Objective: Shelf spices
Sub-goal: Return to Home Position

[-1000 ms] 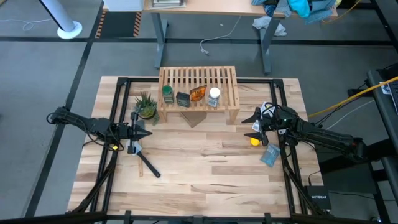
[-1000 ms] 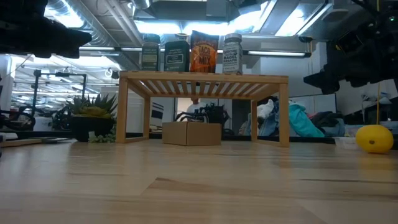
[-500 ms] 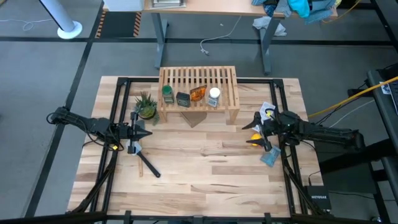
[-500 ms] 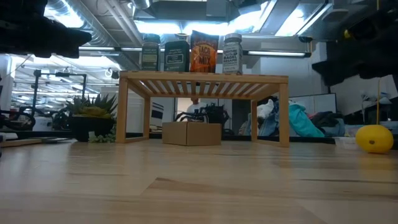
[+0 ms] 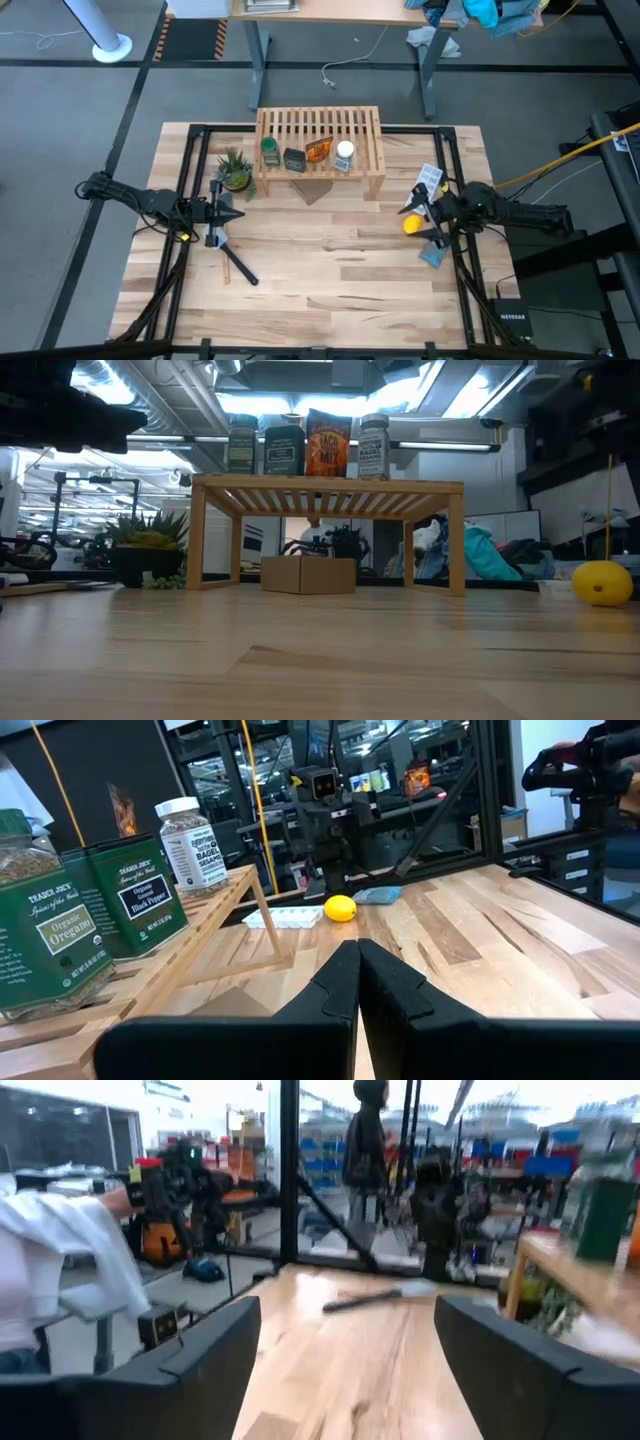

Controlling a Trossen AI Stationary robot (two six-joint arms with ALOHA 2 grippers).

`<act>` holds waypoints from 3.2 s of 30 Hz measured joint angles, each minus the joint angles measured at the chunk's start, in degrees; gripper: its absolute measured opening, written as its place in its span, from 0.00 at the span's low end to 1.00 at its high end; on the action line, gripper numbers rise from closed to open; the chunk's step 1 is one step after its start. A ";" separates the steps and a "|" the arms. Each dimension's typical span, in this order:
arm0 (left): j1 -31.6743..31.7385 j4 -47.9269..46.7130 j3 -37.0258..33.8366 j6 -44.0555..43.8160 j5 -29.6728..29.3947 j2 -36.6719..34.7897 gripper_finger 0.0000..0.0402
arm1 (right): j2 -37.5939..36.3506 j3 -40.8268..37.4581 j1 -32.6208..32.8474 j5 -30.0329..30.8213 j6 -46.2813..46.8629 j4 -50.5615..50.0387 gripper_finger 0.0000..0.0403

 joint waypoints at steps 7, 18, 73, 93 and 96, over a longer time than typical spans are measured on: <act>0.00 0.01 0.00 0.00 -0.03 0.15 0.00 | 0.06 0.00 -0.02 0.48 0.00 -0.76 0.76; 0.00 0.02 0.00 3.12 -0.34 0.15 0.00 | 0.36 0.02 -0.07 3.64 -0.07 -2.23 0.76; 0.00 0.59 0.00 1.50 -14.81 0.13 0.00 | 0.35 0.02 -0.07 16.54 -0.02 -3.58 0.76; 0.00 0.59 0.00 1.51 -14.81 0.13 0.00 | 0.36 0.02 0.39 16.55 -0.02 -3.71 0.76; 0.00 0.59 0.00 1.51 -14.81 0.13 0.00 | 0.36 0.02 0.31 16.52 -0.02 -3.71 0.76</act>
